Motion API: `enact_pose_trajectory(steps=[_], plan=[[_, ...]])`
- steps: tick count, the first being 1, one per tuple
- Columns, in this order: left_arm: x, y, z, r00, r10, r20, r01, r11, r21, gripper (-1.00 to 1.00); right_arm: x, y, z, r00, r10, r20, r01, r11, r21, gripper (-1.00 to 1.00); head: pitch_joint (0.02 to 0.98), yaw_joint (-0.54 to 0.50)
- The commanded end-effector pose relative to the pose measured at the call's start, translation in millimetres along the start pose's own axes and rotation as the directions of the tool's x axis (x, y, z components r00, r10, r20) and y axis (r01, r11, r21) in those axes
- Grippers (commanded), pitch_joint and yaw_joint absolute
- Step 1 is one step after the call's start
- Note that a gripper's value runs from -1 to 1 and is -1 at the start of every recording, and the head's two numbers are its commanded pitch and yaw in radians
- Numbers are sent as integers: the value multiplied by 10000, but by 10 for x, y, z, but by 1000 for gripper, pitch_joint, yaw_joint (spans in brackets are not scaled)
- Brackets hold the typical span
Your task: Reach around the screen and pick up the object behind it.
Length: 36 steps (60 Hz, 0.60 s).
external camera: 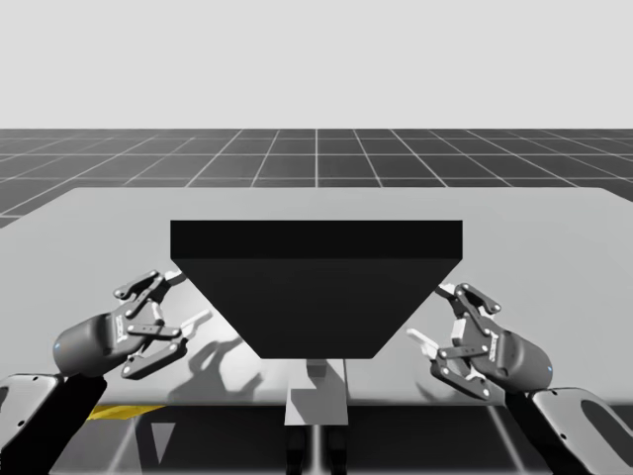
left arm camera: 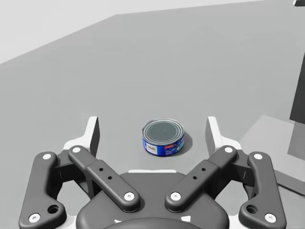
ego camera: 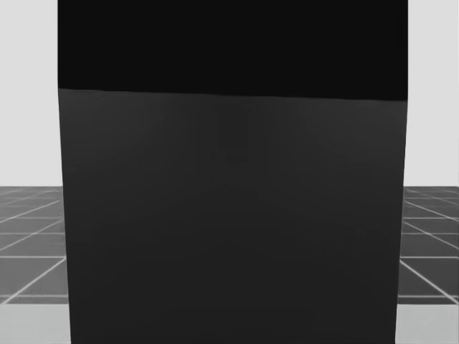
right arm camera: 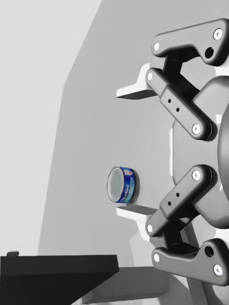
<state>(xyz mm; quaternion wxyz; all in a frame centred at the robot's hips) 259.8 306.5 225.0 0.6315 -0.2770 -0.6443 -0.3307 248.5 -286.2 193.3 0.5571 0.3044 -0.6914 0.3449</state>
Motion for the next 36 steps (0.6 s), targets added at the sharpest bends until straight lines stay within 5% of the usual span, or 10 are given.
enact_pose_trajectory(steps=[1, 25, 36], plan=[[-35, -46, 56, 9997, -52, -259, 38, 9985, -546, -1000, -81, 98, 66, 9999, 45, -164, -35, 9980, 624, -1000, 104, 4], [-338, 183, -404, 9888, 59, -1490, -128, 9989, -453, -1000, -172, 118, 5, 9997, -42, -229, 65, 9949, 1008, -1000, 116, 36], [-476, 225, -698, 9774, 170, -2107, -297, 9979, -572, -1000, -194, 134, 0, 9997, -29, -223, 55, 9931, 1172, -1000, 122, 44]])
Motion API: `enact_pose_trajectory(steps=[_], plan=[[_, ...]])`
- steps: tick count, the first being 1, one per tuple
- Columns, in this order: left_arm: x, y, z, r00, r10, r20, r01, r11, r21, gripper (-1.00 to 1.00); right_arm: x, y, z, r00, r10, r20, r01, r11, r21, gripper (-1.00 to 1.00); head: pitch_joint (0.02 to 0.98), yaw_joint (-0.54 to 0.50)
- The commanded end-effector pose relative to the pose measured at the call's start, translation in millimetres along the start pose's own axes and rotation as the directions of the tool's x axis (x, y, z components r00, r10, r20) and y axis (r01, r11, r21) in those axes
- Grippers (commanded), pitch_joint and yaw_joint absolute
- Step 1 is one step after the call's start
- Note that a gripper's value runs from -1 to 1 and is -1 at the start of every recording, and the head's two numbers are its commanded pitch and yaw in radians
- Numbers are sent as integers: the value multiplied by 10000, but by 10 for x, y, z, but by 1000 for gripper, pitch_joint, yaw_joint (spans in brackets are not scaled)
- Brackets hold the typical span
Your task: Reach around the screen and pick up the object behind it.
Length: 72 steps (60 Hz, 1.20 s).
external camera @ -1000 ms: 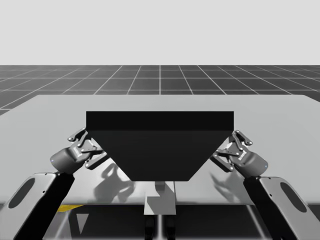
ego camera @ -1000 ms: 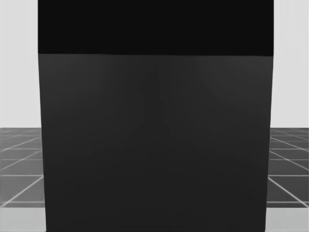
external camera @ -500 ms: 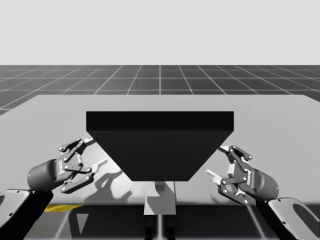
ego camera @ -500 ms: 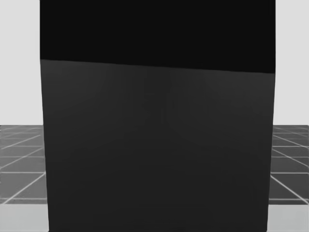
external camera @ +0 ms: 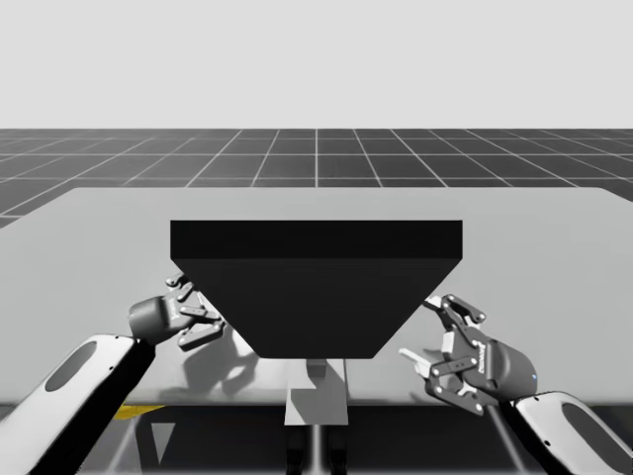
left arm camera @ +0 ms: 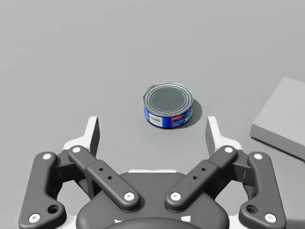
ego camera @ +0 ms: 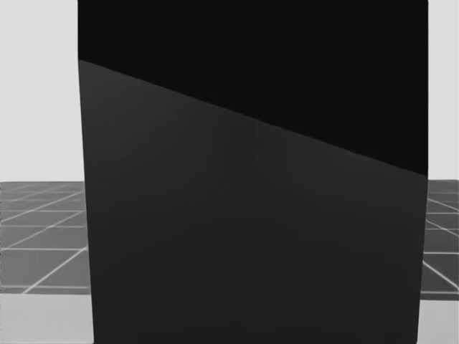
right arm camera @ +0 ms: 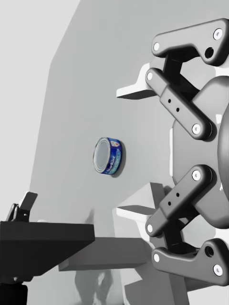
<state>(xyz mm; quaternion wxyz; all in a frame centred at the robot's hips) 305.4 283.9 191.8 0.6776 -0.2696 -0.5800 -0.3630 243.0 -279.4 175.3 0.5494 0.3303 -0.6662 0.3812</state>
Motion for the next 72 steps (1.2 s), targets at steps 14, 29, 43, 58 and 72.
enact_pose_trajectory(steps=[14, 29, 43, 58, 72], plan=[[-137, 78, -627, 9962, 161, -851, -193, 9991, -365, -1000, -49, 31, -10, 10000, -17, 22, 16, 9997, 249, -1000, 127, 45], [-228, 63, -1036, 9919, 341, -1225, -428, 9967, -693, -1000, -72, 38, -25, 10000, -7, 55, 5, 9996, 295, -1000, 139, 40], [-304, 45, -1299, 9869, 491, -1535, -642, 9934, -946, -1000, -88, 43, -35, 9999, 85, 73, -88, 9994, 343, -1000, 147, 32], [-443, 36, -1476, 9808, 513, -1883, -698, 9932, -928, -1000, -101, 54, -35, 9999, 148, 44, -149, 9990, 420, -1000, 156, 26], [-534, 1, -1543, 9771, 424, -2084, -629, 9937, -927, 160, -115, 62, -35, 9998, 175, 34, -177, 9990, 422, -1000, 160, 24]])
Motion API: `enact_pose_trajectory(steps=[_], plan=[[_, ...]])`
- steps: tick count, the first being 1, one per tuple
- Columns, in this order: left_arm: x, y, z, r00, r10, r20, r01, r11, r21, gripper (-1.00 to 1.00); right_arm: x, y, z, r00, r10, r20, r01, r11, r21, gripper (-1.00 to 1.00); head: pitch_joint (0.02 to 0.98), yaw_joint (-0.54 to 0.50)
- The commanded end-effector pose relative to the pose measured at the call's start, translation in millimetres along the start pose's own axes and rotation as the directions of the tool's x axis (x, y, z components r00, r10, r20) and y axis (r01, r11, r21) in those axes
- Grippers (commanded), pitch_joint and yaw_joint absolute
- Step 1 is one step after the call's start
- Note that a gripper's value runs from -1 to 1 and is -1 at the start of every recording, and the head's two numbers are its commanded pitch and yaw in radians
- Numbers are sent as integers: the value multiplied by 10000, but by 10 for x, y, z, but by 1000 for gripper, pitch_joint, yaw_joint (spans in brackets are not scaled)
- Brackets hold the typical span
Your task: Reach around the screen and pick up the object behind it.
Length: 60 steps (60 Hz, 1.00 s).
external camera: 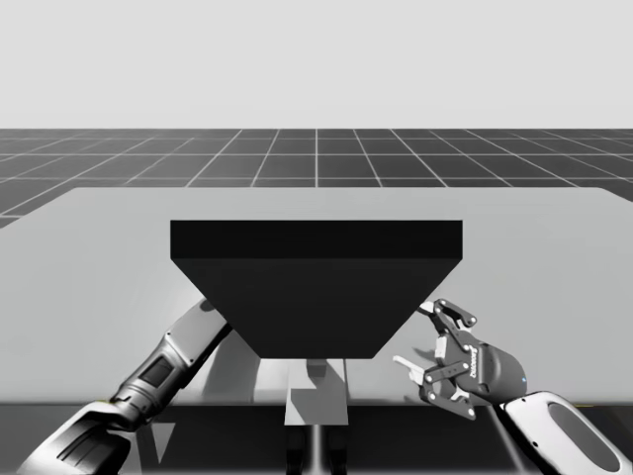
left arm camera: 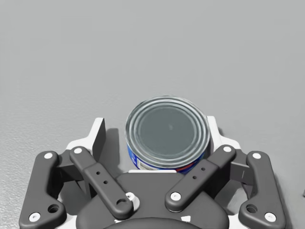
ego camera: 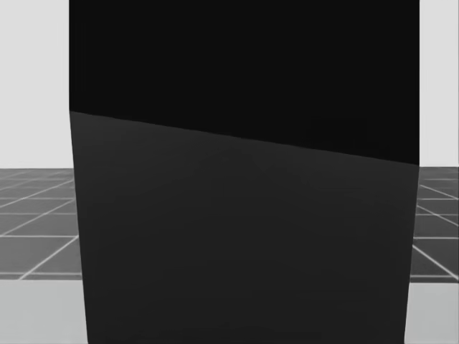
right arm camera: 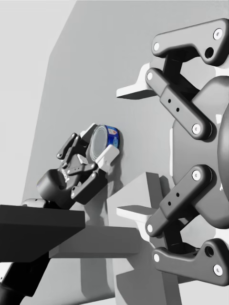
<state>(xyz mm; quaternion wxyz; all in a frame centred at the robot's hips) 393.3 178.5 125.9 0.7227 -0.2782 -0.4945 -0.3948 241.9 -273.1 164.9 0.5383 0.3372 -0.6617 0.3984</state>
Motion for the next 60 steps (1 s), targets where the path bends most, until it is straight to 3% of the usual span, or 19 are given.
enact_pose_trajectory(steps=[1, 21, 29, 45, 52, 60], plan=[[-123, -35, -101, 9995, 78, -301, -82, 9999, -140, 936, -13, 8, 4, 10000, 26, -11, -26, 10000, 11, -1000, 161, 23], [-41, -10, 204, 9999, -126, -68, 128, 9994, 313, 1000, -9, 10, 6, 10000, 75, -18, -75, 10000, -11, -1000, 157, 23], [-56, 86, 485, 9998, -189, 50, 184, 9964, 822, 1000, -6, 5, 9, 10000, 80, -23, -80, 10000, -28, -1000, 153, 20], [-78, 376, 1245, 9982, 6, 598, -144, 9729, 2306, 1000, 2, -10, 5, 10000, 84, 18, -84, 9999, -70, -1000, 147, 23], [57, 442, 1529, 9953, -180, 953, -91, 9608, 2771, 1000, 2, -14, 3, 10000, 91, 28, -90, 9999, -85, -1000, 144, 24], [385, 521, 1846, 9867, -706, 1466, 177, 9421, 3349, 1000, -2, -20, -4, 10000, 91, 0, -91, 9999, -119, -1000, 143, 24]])
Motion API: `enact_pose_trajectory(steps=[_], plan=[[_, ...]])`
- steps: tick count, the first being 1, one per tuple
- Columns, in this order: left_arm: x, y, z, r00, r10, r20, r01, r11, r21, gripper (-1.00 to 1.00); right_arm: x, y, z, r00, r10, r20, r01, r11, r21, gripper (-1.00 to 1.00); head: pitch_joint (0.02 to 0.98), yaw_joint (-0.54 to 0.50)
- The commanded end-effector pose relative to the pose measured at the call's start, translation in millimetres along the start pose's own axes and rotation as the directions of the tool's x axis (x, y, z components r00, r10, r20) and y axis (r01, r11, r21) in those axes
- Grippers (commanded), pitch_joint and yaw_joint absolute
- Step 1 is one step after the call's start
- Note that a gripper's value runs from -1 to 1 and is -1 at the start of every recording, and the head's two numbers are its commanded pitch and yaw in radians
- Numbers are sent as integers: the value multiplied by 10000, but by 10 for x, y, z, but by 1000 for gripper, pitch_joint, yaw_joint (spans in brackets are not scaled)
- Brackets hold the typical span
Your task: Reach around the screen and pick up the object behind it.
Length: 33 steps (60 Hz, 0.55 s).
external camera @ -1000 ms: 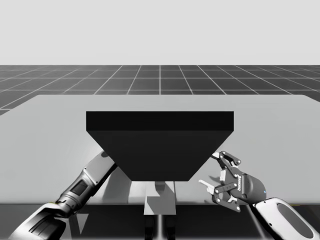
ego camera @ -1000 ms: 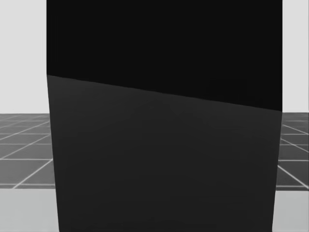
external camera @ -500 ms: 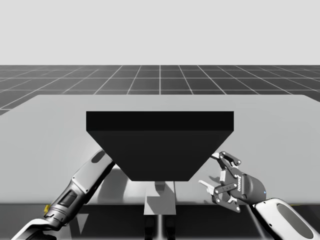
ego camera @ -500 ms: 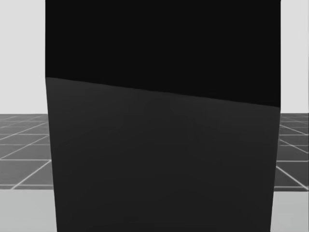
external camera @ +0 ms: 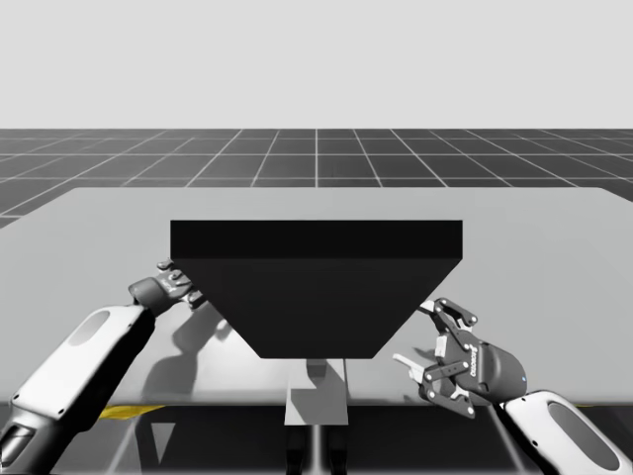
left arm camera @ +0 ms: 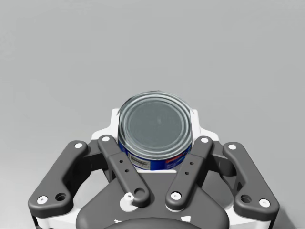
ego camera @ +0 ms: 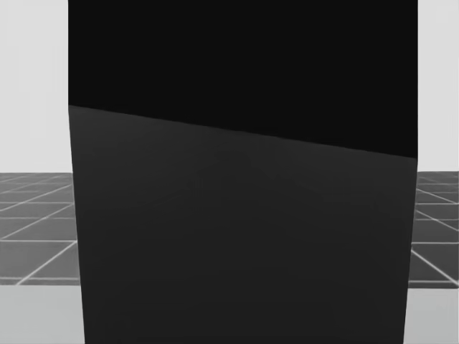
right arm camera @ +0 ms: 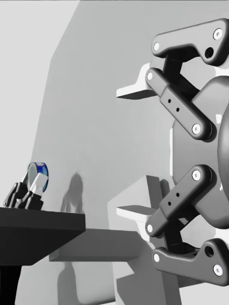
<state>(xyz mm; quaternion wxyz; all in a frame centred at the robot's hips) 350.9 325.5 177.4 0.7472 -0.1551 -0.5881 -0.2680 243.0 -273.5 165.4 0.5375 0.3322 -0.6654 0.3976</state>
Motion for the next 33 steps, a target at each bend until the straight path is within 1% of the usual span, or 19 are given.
enact_pose_trajectory(steps=[1, 3, 4, 7, 8, 11, 12, 14, 16, 19, 21, 22, 25, 26, 29, 30, 33], plan=[[475, 193, 208, 9942, -557, 916, 606, 9968, -518, 1000, -6, -9, -2, 10000, 3, -17, -3, 10000, -31, -1000, 142, 24], [530, 209, 236, 9930, -611, 1012, 659, 9968, -446, 1000, -6, -11, -2, 10000, 9, -17, -9, 10000, -33, -1000, 142, 23], [611, 228, 276, 9907, -702, 1169, 745, 9967, -324, 1000, -5, -13, -2, 10000, -5, -11, 5, 10000, -43, -1000, 142, 22], [693, 243, 315, 9882, -766, 1329, 805, 9965, -244, 1000, -5, -14, -2, 10000, -3, -7, 3, 10000, -52, -1000, 142, 22], [773, 251, 352, 9851, -868, 1484, 897, 9959, -131, 1000, -5, -14, -2, 10000, 0, -3, 0, 10000, -57, -1000, 142, 21], [855, 255, 385, 9815, -1016, 1625, 1028, 9947, 7, 1000, -5, -15, -1, 10000, -5, 8, 5, 10000, -56, -1000, 142, 21], [935, 253, 420, 9780, -1078, 1786, 1085, 9941, 59, 1000, -5, -15, 0, 10000, -1, 9, 1, 10000, -54, -1000, 142, 21], [987, 248, 442, 9749, -1164, 1897, 1165, 9931, 106, 1000, -4, -15, 1, 10000, 1, 13, -1, 10000, -54, -1000, 142, 21], [1064, 239, 473, 9699, -1303, 2055, 1285, 9915, 222, 1000, -4, -17, 2, 10000, -4, 23, 4, 10000, -61, -1000, 142, 21], [1202, 218, 527, 9595, -1569, 2338, 1510, 9876, 430, 1000, -3, -19, 3, 10000, 0, 32, 1, 10000, -76, -1000, 141, 20], [1261, 205, 552, 9552, -1673, 2441, 1597, 9859, 509, 1000, -2, -21, 3, 10000, 3, 42, -3, 10000, -86, -1000, 141, 20], [1352, 189, 590, 9481, -1805, 2618, 1706, 9835, 603, 1000, -1, -22, 3, 10000, 7, 47, -6, 10000, -97, -1000, 141, 20], [1446, 170, 630, 9402, -1958, 2788, 1820, 9805, 748, 1000, 0, -23, 3, 10000, 0, 52, 0, 9999, -108, -1000, 141, 20], [1538, 151, 671, 9318, -2103, 2958, 1931, 9774, 865, 1000, 0, -24, 4, 10000, 9, 52, -8, 9999, -120, -1000, 141, 20], [1631, 129, 715, 9229, -2254, 3122, 2051, 9739, 970, 1000, 0, -25, 4, 10000, 0, 51, 1, 9999, -130, -1000, 141, 21], [1726, 114, 756, 9139, -2365, 3300, 2124, 9712, 1080, 1000, 0, -27, 4, 10000, -12, 59, 13, 9999, -133, -1000, 141, 21], [1819, 93, 799, 9037, -2506, 3471, 2216, 9675, 1214, 1000, -2, -29, 2, 10000, -24, 57, 24, 9999, -149, -1000, 141, 22]])
